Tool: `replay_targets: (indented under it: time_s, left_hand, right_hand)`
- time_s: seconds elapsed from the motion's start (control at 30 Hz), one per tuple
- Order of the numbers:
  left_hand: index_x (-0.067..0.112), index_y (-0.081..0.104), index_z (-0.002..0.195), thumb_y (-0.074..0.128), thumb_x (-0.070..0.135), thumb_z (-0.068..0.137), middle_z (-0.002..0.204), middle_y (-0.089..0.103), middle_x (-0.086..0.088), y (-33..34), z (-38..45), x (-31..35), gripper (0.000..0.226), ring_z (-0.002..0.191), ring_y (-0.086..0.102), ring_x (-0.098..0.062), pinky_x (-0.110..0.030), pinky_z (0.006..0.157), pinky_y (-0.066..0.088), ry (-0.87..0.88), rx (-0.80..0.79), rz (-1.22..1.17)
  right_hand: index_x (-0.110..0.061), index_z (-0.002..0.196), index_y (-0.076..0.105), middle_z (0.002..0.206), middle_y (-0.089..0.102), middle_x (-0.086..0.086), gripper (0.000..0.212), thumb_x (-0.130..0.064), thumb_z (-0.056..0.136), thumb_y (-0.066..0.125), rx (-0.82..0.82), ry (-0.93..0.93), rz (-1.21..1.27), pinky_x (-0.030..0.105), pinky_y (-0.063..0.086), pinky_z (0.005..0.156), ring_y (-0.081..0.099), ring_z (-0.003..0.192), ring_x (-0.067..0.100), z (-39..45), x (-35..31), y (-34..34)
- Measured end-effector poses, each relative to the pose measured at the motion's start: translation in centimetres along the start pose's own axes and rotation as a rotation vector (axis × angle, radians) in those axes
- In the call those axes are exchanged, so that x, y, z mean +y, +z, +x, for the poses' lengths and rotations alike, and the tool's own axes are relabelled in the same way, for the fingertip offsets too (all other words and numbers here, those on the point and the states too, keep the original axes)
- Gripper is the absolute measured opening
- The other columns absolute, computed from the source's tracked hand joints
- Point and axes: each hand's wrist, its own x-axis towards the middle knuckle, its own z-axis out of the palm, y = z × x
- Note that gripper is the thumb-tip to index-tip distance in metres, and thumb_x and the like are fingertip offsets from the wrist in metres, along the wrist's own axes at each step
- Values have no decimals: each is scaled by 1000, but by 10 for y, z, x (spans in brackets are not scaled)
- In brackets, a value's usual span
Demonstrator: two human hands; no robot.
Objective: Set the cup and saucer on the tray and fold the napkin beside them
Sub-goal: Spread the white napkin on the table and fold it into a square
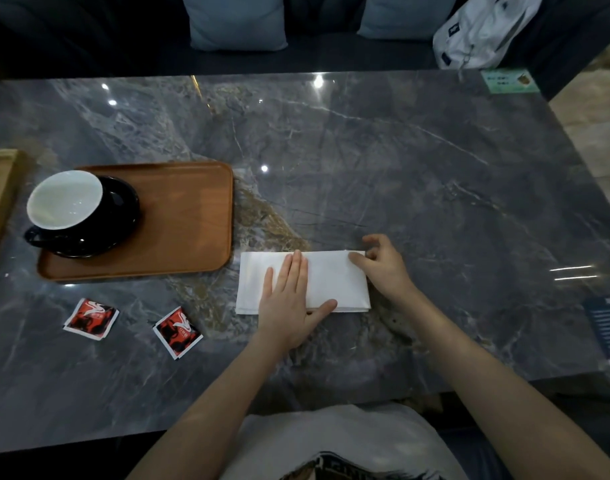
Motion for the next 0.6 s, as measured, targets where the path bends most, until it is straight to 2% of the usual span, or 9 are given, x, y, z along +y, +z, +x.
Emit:
replay_targets:
  time_s: [0.07,0.13,0.2,0.27,0.33,0.5,0.6]
  left_hand:
    - [14,-10,146,-18,81,62,157,-10,-2,-1,-1,1,108,144,-11,-16,-41,115,-9,-1,-6,8]
    - [14,-11,146,-16,82,61,157,-11,-2,-1,-1,1,109,144,-11,-17,-41,114,-9,-4,-8,16]
    - [13,-12,145,-12,82,61,157,-11,-2,-1,-1,2,109,144,-12,-17,-41,114,-10,-6,-4,20]
    - [12,-12,145,-15,82,61,157,-11,-3,-1,-1,2,109,144,-12,-16,-41,115,-9,4,-1,19]
    - [12,-9,146,-21,78,63,157,-10,-3,-2,1,1,107,144,-12,-16,-40,115,-9,6,13,21]
    - [13,-4,147,-17,60,75,157,-9,-2,-4,9,-2,86,143,-13,-13,-39,114,-11,-45,29,6]
    - [14,-5,147,-15,62,76,157,-9,-1,-2,9,-4,86,143,-13,-13,-39,114,-11,-40,28,17]
  right_hand:
    - [-1,110,57,88,59,9,31,-22,87,61,-101,92,91,27,43,53,55,71,18,0,-1,-3]
    - [-4,100,64,80,62,5,23,-24,88,59,-199,98,42,21,40,48,54,63,13,-1,-2,-7]
    - [-7,103,64,87,65,2,21,-22,89,57,-213,55,56,20,46,56,60,71,11,-4,-2,-7]
    - [-7,107,63,100,67,5,23,-22,91,55,-179,16,59,32,53,73,64,87,18,-6,-1,-5]
    - [-6,109,60,105,66,7,24,-22,91,54,-151,25,44,41,53,83,63,94,23,-8,-2,-1]
    - [-2,106,61,100,64,8,23,-18,93,52,-116,63,112,32,48,73,60,87,20,-8,-6,2]
    - [0,105,62,99,65,9,25,-19,93,51,-111,77,97,34,48,76,60,87,20,-7,-5,2]
